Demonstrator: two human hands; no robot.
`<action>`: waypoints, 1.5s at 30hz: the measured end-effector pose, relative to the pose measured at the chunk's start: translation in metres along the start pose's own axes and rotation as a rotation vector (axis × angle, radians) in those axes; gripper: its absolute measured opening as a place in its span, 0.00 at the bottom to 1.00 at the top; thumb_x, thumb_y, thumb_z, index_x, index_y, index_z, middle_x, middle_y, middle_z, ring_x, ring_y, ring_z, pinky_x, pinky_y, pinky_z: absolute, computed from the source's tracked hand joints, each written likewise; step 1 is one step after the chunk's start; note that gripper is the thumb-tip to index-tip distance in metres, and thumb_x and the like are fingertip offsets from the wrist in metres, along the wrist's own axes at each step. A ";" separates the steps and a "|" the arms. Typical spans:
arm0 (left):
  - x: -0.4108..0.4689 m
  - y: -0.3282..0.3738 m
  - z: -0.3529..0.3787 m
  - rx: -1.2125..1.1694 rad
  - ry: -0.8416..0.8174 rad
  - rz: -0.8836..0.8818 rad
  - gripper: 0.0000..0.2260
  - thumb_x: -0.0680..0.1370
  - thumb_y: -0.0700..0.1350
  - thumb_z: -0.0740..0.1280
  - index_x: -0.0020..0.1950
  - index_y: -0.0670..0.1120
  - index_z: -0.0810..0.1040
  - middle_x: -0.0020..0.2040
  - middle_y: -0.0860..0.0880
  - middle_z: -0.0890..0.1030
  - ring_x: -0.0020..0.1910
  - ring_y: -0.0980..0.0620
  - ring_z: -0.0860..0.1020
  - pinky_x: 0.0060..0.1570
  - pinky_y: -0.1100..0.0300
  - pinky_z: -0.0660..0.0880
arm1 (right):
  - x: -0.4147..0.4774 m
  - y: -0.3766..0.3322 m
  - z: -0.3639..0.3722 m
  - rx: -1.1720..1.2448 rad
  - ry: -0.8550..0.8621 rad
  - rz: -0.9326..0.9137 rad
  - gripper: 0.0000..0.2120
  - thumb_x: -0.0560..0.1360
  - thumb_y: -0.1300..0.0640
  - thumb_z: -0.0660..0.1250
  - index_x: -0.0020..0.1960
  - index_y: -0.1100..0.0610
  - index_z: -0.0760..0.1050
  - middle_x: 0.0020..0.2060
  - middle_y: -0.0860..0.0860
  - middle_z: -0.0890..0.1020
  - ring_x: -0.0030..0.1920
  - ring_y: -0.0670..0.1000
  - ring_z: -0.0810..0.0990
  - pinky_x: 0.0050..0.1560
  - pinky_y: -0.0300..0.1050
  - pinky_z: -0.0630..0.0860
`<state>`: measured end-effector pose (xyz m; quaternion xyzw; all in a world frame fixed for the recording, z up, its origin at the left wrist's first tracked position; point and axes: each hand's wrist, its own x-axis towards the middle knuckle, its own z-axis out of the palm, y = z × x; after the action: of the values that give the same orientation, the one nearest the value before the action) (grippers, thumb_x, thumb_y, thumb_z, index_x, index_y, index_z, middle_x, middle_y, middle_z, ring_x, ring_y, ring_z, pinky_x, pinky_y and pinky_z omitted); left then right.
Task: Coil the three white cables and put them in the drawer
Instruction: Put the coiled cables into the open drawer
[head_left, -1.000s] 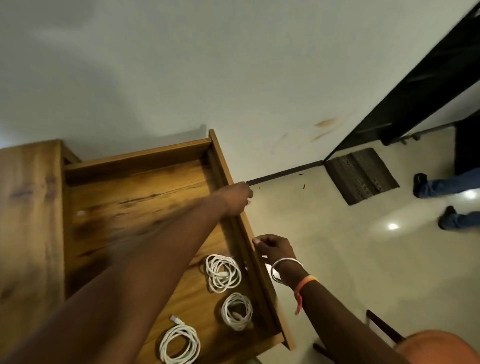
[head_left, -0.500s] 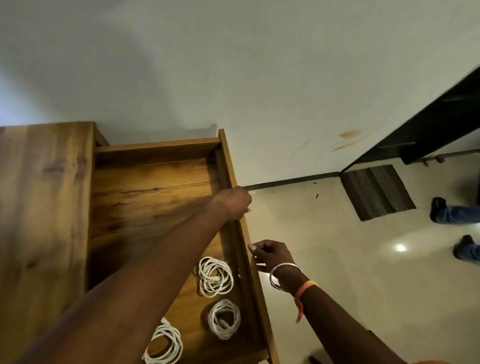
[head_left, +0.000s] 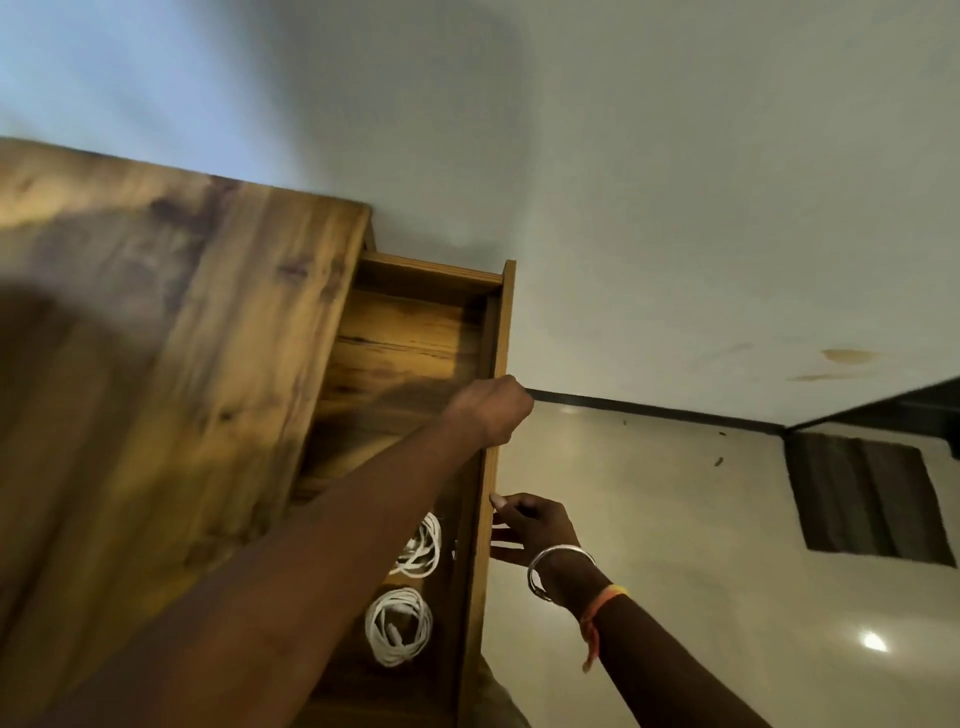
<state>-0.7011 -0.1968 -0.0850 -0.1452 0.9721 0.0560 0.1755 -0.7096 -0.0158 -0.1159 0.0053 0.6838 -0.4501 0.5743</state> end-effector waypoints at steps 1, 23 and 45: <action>-0.005 -0.006 0.000 -0.010 0.006 -0.008 0.08 0.76 0.40 0.69 0.55 0.43 0.79 0.50 0.44 0.80 0.43 0.49 0.80 0.41 0.55 0.80 | 0.001 0.000 0.007 0.000 -0.010 0.008 0.13 0.76 0.56 0.72 0.50 0.67 0.81 0.47 0.65 0.83 0.45 0.62 0.85 0.46 0.57 0.84; -0.095 -0.131 0.004 0.278 -0.109 -0.072 0.05 0.77 0.41 0.65 0.52 0.45 0.79 0.53 0.46 0.79 0.51 0.48 0.76 0.52 0.57 0.70 | -0.003 -0.023 0.158 0.194 -0.235 0.192 0.20 0.79 0.75 0.56 0.62 0.59 0.77 0.52 0.57 0.80 0.45 0.58 0.83 0.46 0.58 0.83; -0.086 -0.165 0.013 0.504 -0.283 -0.239 0.07 0.74 0.45 0.72 0.50 0.46 0.80 0.53 0.47 0.82 0.56 0.48 0.75 0.70 0.48 0.60 | 0.016 -0.020 0.227 0.248 -0.243 0.303 0.26 0.75 0.79 0.53 0.61 0.60 0.80 0.57 0.62 0.80 0.54 0.65 0.82 0.49 0.62 0.83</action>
<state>-0.5700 -0.3291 -0.0756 -0.2010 0.8973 -0.1881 0.3451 -0.5480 -0.1773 -0.1013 0.1241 0.5404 -0.4368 0.7084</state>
